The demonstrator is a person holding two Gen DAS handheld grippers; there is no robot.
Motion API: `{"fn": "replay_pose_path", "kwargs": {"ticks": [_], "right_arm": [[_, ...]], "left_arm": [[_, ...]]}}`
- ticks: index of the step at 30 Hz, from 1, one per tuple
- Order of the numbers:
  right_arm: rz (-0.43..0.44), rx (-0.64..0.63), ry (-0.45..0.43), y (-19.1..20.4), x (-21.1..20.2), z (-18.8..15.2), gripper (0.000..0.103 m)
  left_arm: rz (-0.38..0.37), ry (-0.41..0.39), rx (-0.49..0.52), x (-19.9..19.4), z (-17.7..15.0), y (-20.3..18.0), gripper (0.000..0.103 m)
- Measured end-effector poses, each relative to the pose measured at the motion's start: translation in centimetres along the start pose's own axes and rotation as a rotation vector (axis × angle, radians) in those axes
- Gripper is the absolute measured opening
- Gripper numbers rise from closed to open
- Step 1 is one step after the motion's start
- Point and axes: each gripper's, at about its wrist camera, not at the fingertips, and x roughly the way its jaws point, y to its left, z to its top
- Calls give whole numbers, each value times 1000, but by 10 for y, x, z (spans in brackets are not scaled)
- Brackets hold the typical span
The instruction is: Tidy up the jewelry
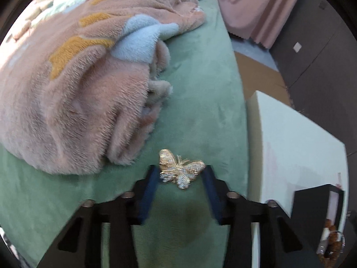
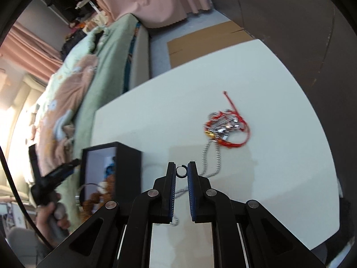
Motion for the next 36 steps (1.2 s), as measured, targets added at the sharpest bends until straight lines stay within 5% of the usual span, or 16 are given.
{"fn": "replay_pose_path", "kwargs": {"ticks": [14, 17, 18, 32, 36], "right_arm": [[220, -114, 22, 82, 3, -5, 12], [224, -139, 36, 93, 7, -9, 40], [220, -142, 24, 94, 5, -10, 42], [110, -40, -53, 10, -42, -22, 42], [88, 9, -52, -15, -45, -25, 42]], "left_arm": [[-162, -71, -36, -81, 1, 16, 34], [-200, -88, -6, -101, 1, 5, 34], [-212, -91, 4, -105, 0, 0, 34], [-361, -26, 164, -112, -22, -113, 35], [-433, 65, 176, -104, -28, -133, 36]]}}
